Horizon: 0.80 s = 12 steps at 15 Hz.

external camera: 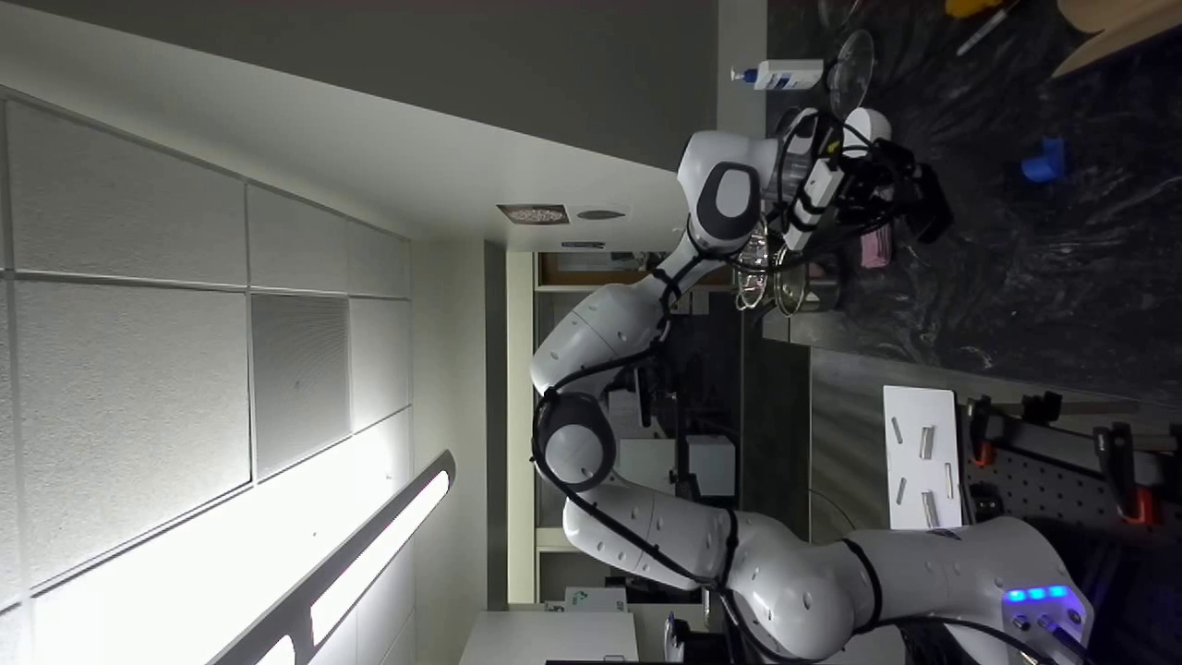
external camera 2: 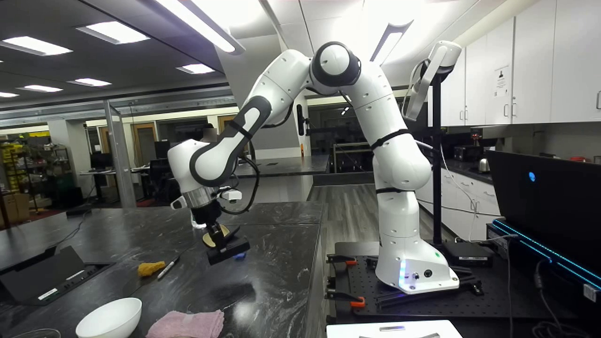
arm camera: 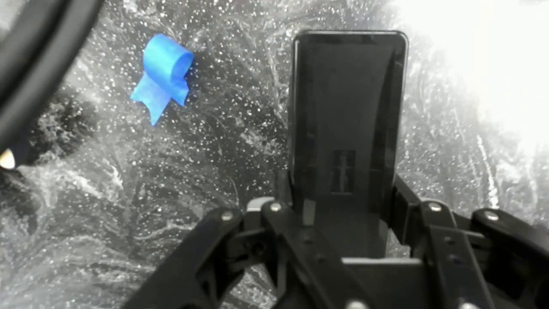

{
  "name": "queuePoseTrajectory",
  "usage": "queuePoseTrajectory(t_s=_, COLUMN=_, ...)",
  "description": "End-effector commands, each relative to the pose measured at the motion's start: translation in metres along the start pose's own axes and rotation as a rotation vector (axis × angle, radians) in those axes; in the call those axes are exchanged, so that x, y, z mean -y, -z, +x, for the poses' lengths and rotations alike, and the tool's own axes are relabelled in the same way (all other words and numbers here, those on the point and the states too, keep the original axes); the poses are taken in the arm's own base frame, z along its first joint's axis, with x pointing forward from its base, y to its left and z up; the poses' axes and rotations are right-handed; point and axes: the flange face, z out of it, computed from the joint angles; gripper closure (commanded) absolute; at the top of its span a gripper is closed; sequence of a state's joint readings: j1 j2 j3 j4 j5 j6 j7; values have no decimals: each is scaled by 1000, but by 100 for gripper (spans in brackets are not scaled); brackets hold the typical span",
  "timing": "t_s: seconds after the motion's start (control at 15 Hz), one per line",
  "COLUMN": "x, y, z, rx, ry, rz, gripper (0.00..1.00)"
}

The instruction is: Move the black eraser forwards.

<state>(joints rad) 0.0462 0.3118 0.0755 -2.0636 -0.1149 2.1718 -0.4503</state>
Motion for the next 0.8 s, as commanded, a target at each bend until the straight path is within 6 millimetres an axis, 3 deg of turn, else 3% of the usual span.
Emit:
queuePoseTrajectory(t_s=0.0, x=30, y=18, z=-33, rx=2, ry=141, rz=-14, gripper=71)
queuePoseTrajectory(t_s=0.73, x=129, y=44, z=-87, rx=-55, ry=562, rz=-5, gripper=71)
